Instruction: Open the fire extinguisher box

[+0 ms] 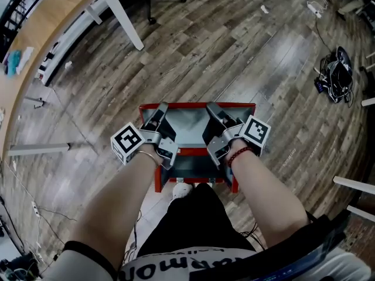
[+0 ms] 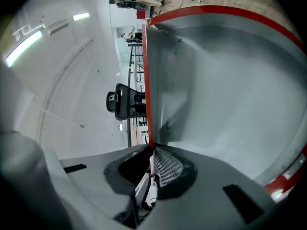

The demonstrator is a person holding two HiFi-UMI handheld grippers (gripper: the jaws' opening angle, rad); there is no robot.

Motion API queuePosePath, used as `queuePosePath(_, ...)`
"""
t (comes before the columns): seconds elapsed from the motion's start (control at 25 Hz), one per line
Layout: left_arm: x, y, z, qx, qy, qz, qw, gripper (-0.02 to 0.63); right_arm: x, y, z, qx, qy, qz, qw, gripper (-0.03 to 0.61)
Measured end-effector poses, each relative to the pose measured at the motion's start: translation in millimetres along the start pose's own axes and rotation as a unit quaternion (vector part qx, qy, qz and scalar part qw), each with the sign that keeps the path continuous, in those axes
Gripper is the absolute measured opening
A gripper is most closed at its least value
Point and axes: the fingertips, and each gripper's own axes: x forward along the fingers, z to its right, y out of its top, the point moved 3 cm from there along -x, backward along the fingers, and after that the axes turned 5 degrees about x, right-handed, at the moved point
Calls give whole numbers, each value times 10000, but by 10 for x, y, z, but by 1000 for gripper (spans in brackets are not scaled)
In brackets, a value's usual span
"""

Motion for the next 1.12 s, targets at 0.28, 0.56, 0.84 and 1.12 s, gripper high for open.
queuePosePath(0.28, 63, -7, -61, -203, 54, 129, 9997, 43, 95, 25, 57, 374, -87, 162, 9991, 32)
queuePosePath(0.56, 55, -96, -93, -261, 47, -51, 9996, 41, 45, 103, 91, 541, 95, 415, 9976, 32)
queuePosePath(0.84, 72, -84, -93, -267, 39, 26, 9996, 43, -41, 196, 86, 283, 57, 459, 9985, 32)
queuePosePath(1.12, -93, -169, -150, -354, 240, 51, 9991, 41, -233, 191, 78, -64, 21, 448, 9990, 46)
